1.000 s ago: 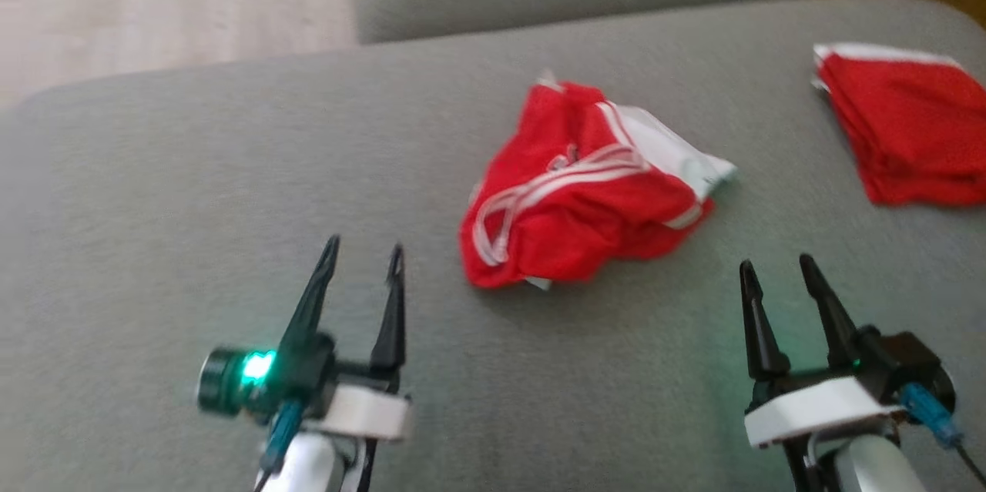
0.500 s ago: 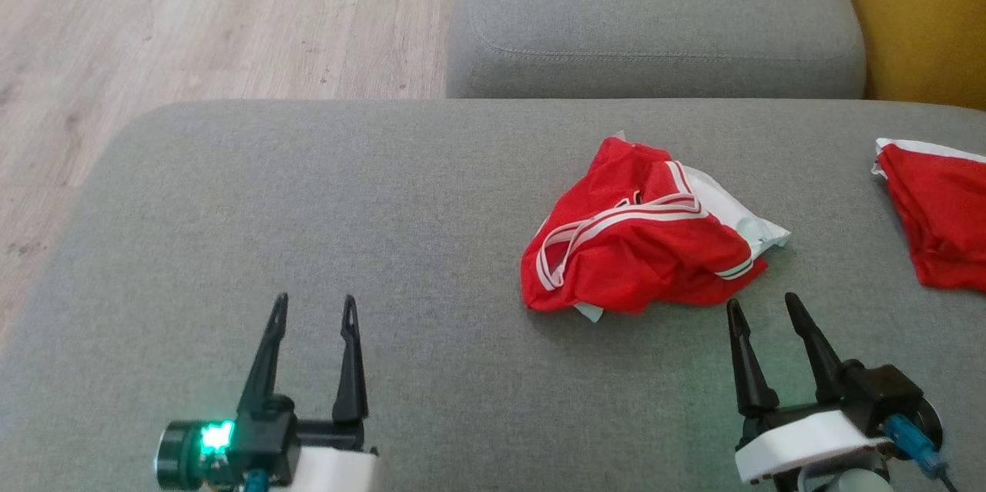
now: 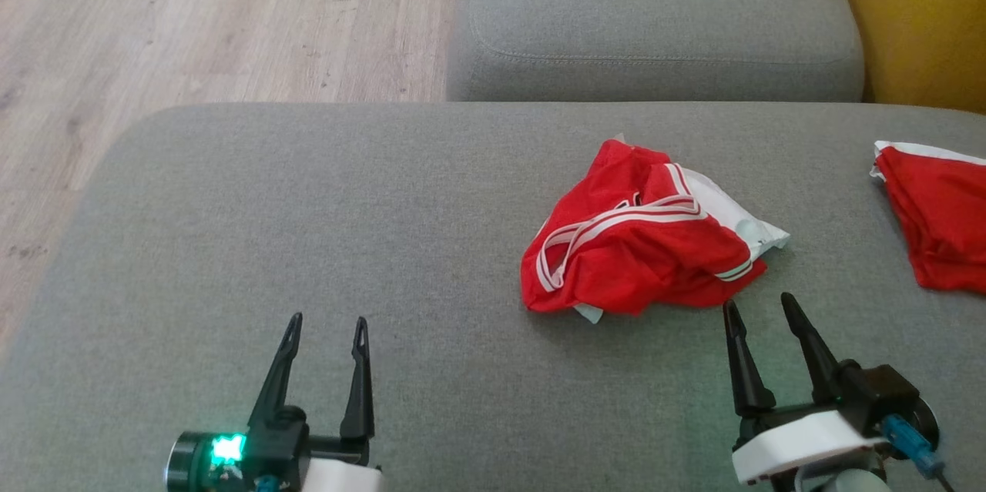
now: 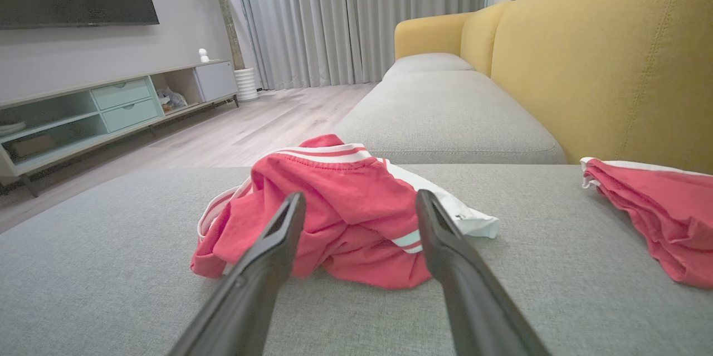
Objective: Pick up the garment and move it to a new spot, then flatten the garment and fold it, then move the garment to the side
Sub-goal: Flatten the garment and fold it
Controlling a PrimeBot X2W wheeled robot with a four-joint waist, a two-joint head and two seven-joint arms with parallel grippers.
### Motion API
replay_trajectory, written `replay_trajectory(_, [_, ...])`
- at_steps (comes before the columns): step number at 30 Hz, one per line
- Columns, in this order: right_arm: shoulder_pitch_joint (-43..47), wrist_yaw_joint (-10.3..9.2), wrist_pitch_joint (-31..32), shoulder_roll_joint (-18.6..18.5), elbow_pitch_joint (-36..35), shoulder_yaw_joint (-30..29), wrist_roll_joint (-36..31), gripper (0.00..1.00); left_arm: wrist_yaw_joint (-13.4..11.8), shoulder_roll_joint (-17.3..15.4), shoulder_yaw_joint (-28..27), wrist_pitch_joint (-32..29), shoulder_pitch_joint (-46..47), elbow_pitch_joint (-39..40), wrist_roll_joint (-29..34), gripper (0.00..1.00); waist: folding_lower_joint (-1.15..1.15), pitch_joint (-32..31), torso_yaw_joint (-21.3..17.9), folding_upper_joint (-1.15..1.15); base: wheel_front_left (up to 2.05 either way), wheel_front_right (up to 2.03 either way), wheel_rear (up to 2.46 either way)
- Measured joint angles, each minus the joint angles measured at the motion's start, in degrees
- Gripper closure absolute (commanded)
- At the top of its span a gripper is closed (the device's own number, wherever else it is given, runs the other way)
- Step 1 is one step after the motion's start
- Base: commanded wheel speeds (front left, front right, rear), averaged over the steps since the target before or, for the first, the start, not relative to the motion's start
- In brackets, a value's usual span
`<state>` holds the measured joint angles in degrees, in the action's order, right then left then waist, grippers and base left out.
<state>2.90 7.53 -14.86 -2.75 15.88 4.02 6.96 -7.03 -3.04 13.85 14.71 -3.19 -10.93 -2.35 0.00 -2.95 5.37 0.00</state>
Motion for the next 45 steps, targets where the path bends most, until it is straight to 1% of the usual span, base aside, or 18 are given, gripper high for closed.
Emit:
replay_trajectory(4, [0.09,0.00,0.00,0.01,-0.02,-0.23,0.01,0.00,0.53,0.00,0.40,0.00,-0.04,-0.45,0.00,0.00,0.00,-0.15,0.00,0.00,0.00,0.00,0.00])
replay_trajectory(14, [0.16,0.00,0.00,0.02,-0.03,-0.25,0.00,0.00,0.57,0.01,1.47,0.00,-0.04,-1.13,0.40,0.00,0.00,-0.44,-0.66,0.00,0.00,0.00,0.00])
replay_trajectory(19, [0.16,0.00,0.00,0.04,-0.32,0.90,0.01,0.00,1.80,0.01,3.10,0.00,0.13,-1.63,0.51,0.00,0.00,-0.12,-2.55,0.00,0.00,0.00,0.00])
replay_trajectory(22, [0.16,0.00,0.00,0.04,-0.64,1.57,0.00,0.00,3.53,-0.20,4.58,0.00,2.08,-2.08,1.48,0.00,0.00,0.35,-4.20,0.00,0.00,0.00,0.00])
replay_trajectory(29, [0.05,0.00,0.01,0.05,-1.18,3.92,0.03,0.00,7.65,-1.57,8.67,0.00,15.12,-6.24,4.89,0.00,0.00,2.03,-9.50,0.00,0.00,0.00,0.00])
replay_trajectory(34, [-0.38,0.00,0.01,0.05,-2.10,4.76,0.43,0.00,10.25,-0.90,14.40,-0.62,25.87,-14.12,8.71,0.00,0.00,4.98,-12.93,0.00,0.00,0.00,0.00])
replay_trajectory(37, [-2.26,0.00,0.01,0.05,-2.14,5.16,0.70,0.00,10.66,0.19,17.85,-2.07,32.83,-18.35,10.31,0.00,0.02,7.87,-14.52,0.00,0.00,0.00,0.00])
replay_trajectory(40, [-4.82,0.00,0.01,0.05,-2.38,5.27,1.15,0.00,11.18,0.45,20.08,-3.67,38.75,-22.60,9.91,0.00,0.01,10.81,-16.07,0.00,0.00,0.00,0.00])
replay_trajectory(41, [-4.82,0.00,0.01,0.05,-2.38,5.27,1.15,0.00,11.18,0.45,20.08,-3.67,38.75,-22.60,9.91,0.00,0.01,10.81,-16.07,0.00,0.00,0.00,0.00])
replay_trajectory(42, [-5.32,0.00,0.01,0.05,-2.47,5.26,1.23,0.00,11.68,0.43,21.07,-4.33,40.27,-23.88,9.03,0.00,0.02,11.75,-16.56,0.00,0.00,0.00,0.00])
replay_trajectory(45, [-6.05,0.00,0.01,0.05,-2.43,5.33,1.56,0.00,12.13,0.44,25.33,-6.78,43.70,-26.31,5.53,0.00,0.02,14.41,-17.79,0.00,0.00,0.00,0.00])
